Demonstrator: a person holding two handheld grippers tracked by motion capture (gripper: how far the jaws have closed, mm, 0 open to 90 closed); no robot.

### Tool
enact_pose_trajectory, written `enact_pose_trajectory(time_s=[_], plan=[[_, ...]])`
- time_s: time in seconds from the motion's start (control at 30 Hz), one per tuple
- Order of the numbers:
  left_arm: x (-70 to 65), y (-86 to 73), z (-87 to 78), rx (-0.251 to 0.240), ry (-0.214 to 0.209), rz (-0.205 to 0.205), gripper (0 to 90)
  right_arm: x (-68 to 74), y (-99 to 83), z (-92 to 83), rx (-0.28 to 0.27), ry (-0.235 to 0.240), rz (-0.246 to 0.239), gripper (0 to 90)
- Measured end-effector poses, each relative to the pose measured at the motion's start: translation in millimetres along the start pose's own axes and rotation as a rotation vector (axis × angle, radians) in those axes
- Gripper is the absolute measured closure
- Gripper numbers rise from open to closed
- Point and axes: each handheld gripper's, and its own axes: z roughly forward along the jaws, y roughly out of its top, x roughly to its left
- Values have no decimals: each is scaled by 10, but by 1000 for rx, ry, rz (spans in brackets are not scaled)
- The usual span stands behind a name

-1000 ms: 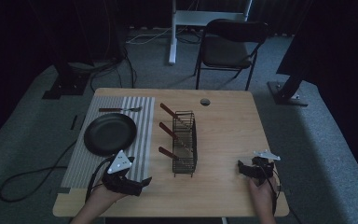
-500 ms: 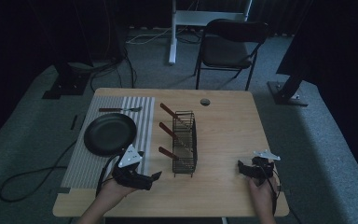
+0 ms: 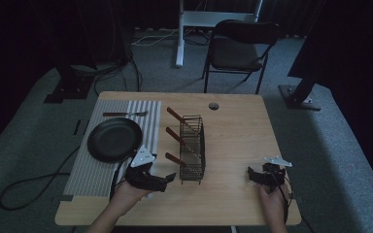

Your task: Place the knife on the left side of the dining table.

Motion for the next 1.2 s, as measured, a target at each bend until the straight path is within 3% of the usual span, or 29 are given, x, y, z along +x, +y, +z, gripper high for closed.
enact_pose_trajectory(time_s=[0.07, 0.4, 0.43, 0.53, 0.57, 0.63, 0.67, 0.8, 1.07, 1.2], plan=[[-16, 32, 30, -7, -1, -23, 49, 0, 0, 0, 0, 0, 0, 118], [-67, 127, 51, -14, 36, -58, 84, 0, 0, 0, 0, 0, 0, 118], [-67, 135, 48, -20, 33, -63, 135, 0, 0, 0, 0, 0, 0, 117], [-73, 153, 52, -31, 29, -65, 166, 0, 0, 0, 0, 0, 0, 118], [-90, 157, 63, -37, 26, -64, 237, 0, 0, 0, 0, 0, 0, 118], [-97, 159, 70, -36, 22, -62, 240, 0, 0, 0, 0, 0, 0, 117], [-103, 159, 78, -41, 13, -61, 282, 0, 0, 0, 0, 0, 0, 118], [-130, 151, 106, -60, 24, -49, 422, 0, 0, 0, 0, 0, 0, 117], [-140, 122, 123, -92, 18, -53, 595, 0, 0, 0, 0, 0, 0, 118], [-156, 102, 126, -103, 28, -35, 692, 0, 0, 0, 0, 0, 0, 118]])
